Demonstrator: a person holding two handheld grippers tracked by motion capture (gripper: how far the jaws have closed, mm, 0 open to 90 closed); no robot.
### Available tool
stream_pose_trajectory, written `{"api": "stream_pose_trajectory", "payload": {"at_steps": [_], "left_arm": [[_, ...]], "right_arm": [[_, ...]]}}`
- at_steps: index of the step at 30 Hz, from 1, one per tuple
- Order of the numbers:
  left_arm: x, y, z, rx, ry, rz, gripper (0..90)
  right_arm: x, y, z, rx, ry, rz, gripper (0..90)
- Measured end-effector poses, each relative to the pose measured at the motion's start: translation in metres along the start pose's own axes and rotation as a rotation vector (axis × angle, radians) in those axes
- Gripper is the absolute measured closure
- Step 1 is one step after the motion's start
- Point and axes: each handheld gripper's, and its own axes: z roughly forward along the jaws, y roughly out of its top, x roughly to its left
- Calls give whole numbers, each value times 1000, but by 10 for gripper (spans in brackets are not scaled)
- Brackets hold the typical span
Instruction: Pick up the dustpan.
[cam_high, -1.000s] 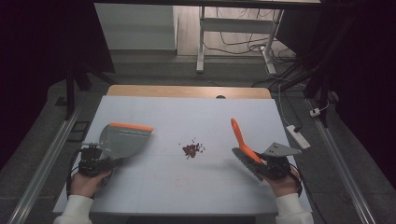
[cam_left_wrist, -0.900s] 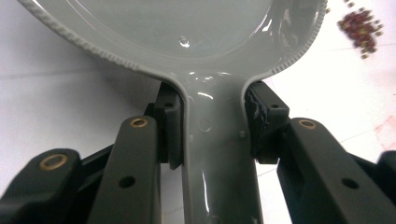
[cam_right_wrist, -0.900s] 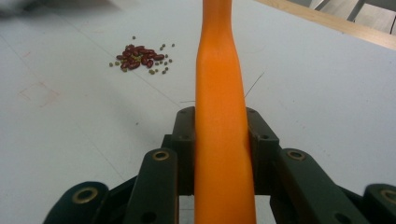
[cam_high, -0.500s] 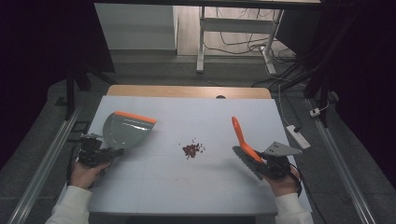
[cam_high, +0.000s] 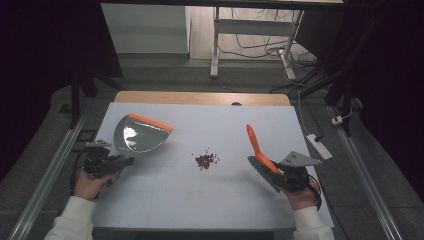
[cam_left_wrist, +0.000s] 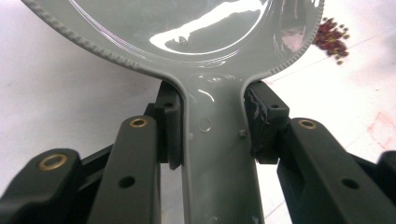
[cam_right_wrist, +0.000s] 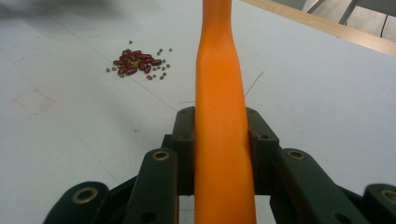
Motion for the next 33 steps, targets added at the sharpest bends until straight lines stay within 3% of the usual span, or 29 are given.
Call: {"api": "stream_pose_trajectory", "payload": {"at_steps": [13, 25, 33], "left_arm": [[-19, 1, -7, -14, -89, 147, 615], [-25, -1, -9, 3, -137, 228, 615], [-30, -3, -8, 63, -160, 268, 615]], "right_arm": [[-1, -1, 0, -3, 3, 4, 699], [-2, 1, 2, -8, 3, 0, 700], [-2, 6, 5, -25, 2, 7, 700]]}}
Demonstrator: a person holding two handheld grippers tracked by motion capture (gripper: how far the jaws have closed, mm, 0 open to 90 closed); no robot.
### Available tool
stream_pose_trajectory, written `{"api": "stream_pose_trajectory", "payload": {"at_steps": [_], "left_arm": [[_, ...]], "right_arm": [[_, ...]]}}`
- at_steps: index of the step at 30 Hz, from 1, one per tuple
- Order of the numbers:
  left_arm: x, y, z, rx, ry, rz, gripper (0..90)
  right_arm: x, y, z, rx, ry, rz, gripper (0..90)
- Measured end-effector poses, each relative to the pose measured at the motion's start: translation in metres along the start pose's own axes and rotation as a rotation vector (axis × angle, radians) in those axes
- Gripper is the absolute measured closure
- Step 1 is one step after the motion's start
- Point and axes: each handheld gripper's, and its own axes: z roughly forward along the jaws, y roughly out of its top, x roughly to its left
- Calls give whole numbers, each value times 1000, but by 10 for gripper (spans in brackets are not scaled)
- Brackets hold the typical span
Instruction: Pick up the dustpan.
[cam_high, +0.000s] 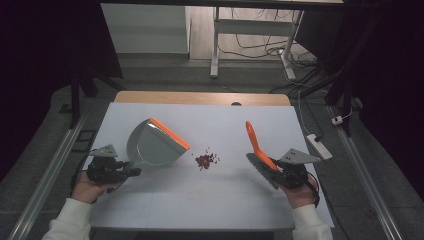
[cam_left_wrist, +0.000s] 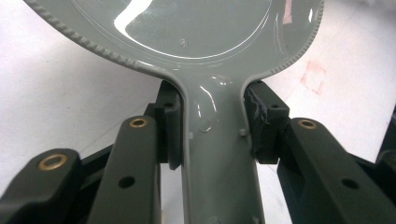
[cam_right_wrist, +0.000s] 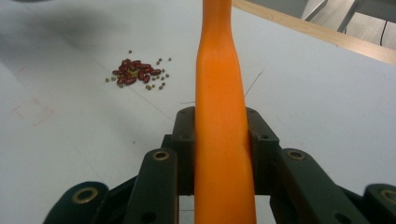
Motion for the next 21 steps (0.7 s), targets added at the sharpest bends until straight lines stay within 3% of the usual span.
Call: {"api": "stream_pose_trajectory", "payload": {"at_steps": [8, 21], "left_arm": [[-10, -5, -2, 68, -31, 72, 615], [-18, -2, 6, 107, -59, 109, 615]], "right_arm": [[2, 10, 8, -11, 3, 0, 700], [7, 26, 32, -25, 22, 10, 700]]}}
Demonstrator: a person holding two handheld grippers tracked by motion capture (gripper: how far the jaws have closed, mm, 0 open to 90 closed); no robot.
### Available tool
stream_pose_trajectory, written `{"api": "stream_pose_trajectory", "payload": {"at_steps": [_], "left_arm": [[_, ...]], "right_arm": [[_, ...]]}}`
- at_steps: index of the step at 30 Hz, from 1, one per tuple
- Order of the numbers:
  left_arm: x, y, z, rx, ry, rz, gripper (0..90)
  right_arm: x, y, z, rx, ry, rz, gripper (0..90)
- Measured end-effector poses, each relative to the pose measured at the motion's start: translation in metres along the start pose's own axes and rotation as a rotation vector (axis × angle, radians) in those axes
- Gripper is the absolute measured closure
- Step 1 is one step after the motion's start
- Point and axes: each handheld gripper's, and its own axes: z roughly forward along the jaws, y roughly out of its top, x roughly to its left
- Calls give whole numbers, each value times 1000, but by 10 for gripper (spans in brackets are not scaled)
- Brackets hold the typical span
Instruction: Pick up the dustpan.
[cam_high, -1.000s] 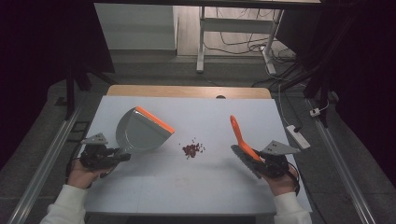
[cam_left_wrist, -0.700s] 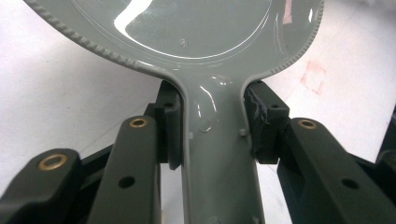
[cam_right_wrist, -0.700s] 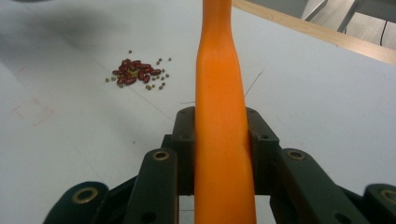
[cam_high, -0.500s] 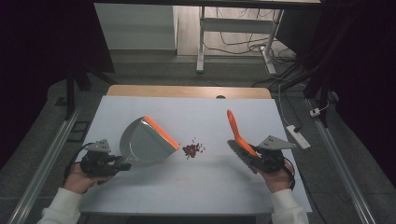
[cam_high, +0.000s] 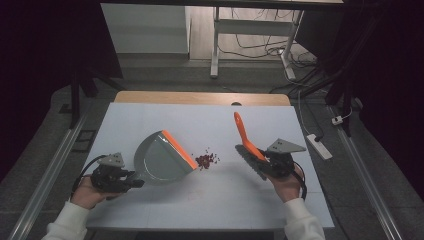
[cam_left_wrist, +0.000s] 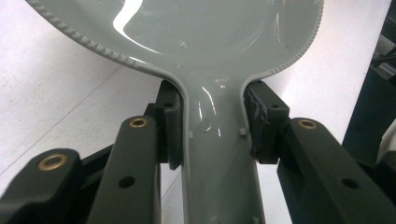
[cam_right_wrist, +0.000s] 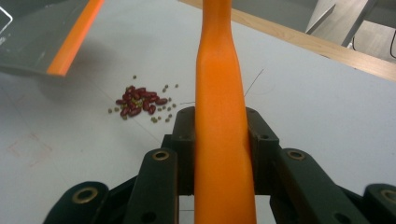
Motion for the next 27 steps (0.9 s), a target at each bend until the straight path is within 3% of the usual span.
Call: {"api": "stream_pose_trajectory", "payload": {"at_steps": [15, 27], "left_arm": [[-2, 2, 7, 46, -17, 21, 614], [-3, 0, 11, 99, -29, 36, 614]], "right_arm": [[-3, 13, 23, 5, 5, 25, 700], [0, 24, 50, 29, 18, 5, 700]]}}
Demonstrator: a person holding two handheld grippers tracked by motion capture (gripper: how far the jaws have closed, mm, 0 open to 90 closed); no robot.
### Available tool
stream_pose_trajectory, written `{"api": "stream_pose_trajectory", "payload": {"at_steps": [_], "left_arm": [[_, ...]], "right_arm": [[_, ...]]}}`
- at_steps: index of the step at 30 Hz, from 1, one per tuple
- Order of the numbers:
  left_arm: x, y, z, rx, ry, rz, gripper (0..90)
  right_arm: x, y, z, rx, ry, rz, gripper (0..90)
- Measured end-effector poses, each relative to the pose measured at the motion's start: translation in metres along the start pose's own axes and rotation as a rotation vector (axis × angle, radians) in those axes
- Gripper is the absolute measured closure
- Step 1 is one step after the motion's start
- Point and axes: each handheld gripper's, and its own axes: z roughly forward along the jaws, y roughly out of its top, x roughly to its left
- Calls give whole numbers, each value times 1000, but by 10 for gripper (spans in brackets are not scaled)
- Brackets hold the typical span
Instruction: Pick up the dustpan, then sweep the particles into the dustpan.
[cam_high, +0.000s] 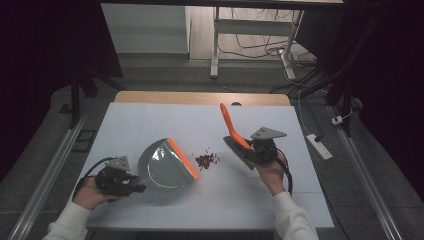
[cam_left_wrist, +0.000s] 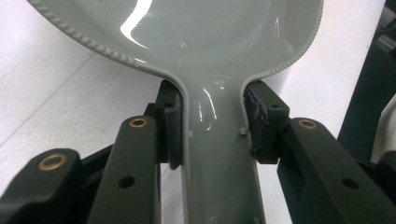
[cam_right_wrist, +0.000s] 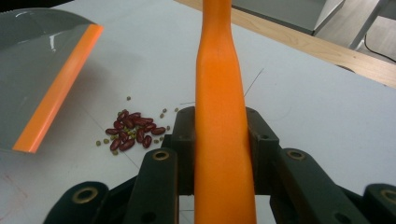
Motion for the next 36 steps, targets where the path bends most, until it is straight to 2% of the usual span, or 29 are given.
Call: {"api": "stream_pose_trajectory", "payload": {"at_steps": [13, 18, 27, 29, 36], "left_arm": [[-2, 2, 10, 43, -26, 21, 614], [-1, 3, 13, 52, -34, 14, 614], [1, 6, 18, 52, -48, 4, 614], [2, 6, 18, 55, -47, 4, 614], [2, 7, 19, 62, -42, -1, 614]], "right_arm": [[6, 13, 28, 24, 19, -40, 700], [7, 17, 37, 36, 22, -48, 700], [11, 21, 44, 48, 28, -58, 699], [12, 22, 45, 53, 22, -71, 700], [10, 22, 53, 69, 18, -69, 700]]}}
